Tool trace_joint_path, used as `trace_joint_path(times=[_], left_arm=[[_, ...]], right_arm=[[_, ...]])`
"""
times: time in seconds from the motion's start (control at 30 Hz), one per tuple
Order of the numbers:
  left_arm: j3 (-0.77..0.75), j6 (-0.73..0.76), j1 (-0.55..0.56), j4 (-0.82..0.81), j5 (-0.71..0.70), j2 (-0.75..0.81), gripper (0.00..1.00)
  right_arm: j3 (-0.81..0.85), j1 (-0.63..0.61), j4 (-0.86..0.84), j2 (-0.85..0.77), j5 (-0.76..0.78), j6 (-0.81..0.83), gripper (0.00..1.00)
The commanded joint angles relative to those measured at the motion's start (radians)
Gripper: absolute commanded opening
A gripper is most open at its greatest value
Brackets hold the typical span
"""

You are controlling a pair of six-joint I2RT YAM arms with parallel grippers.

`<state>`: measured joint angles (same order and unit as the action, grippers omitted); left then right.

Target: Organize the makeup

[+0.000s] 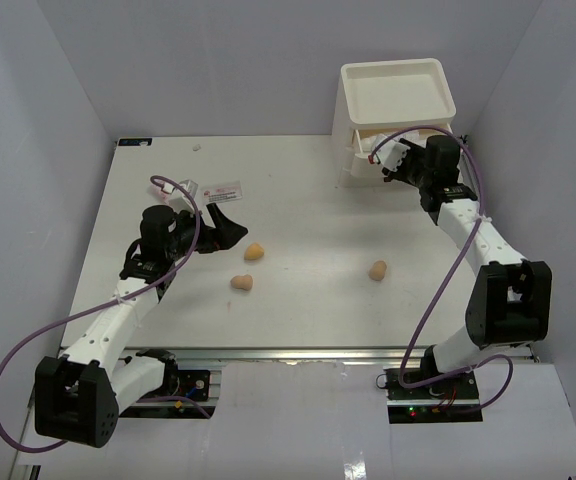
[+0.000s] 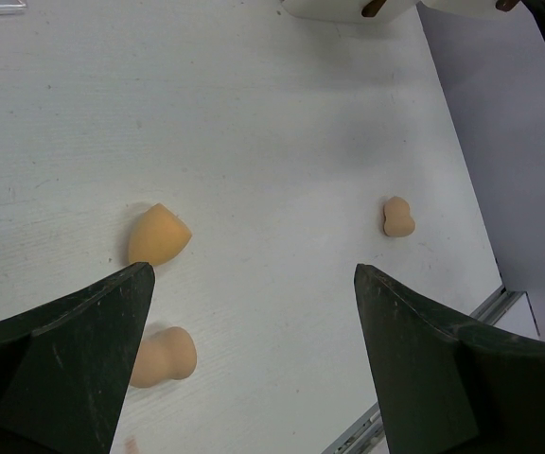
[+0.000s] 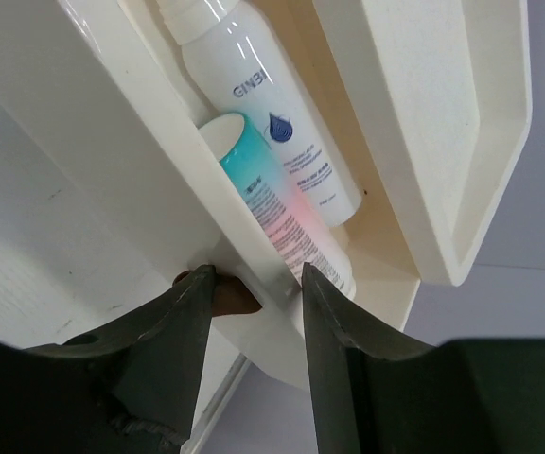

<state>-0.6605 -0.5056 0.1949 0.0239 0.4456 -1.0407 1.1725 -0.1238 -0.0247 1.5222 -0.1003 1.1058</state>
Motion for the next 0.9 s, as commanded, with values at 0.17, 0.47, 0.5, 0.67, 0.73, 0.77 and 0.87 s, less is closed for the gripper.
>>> trace_joint_path(times=[0.17,0.47,0.5,0.67,0.73,0.77,0.87], left_arm=[[0.009,0.001,-0.011,-0.013,0.015,0.002,0.98],[0.01,-0.004,-0.015,-0.015,0.021,-0.011,0.98],[0.01,-0.004,-0.015,-0.015,0.021,-0.012,0.98],[0.01,-0.007,-0.017,-0.016,0.021,-0.016,0.98],[0.01,-0.007,-0.017,-0.015,0.022,-0.018,0.98],[0.01,-0.007,-0.017,-0.015,0.022,-0.02,0.98],[0.008,-0.006,-0.017,-0.015,0.02,-0.022,0.98]], right_arm=[[0.086,0.006,-0.216,0.103,0.033,-0.191,0.48],[0.089,0.003,-0.407,0.177,0.188,-0.328,0.39],[0.086,0.003,-0.43,0.182,0.207,-0.334,0.39],[0.077,0.001,-0.499,0.196,0.259,-0.373,0.45],[0.085,0.001,-0.505,0.209,0.272,-0.387,0.48],[0.093,0.001,-0.507,0.218,0.278,-0.396,0.49],[0.122,0.001,-0.506,0.243,0.299,-0.42,0.48]])
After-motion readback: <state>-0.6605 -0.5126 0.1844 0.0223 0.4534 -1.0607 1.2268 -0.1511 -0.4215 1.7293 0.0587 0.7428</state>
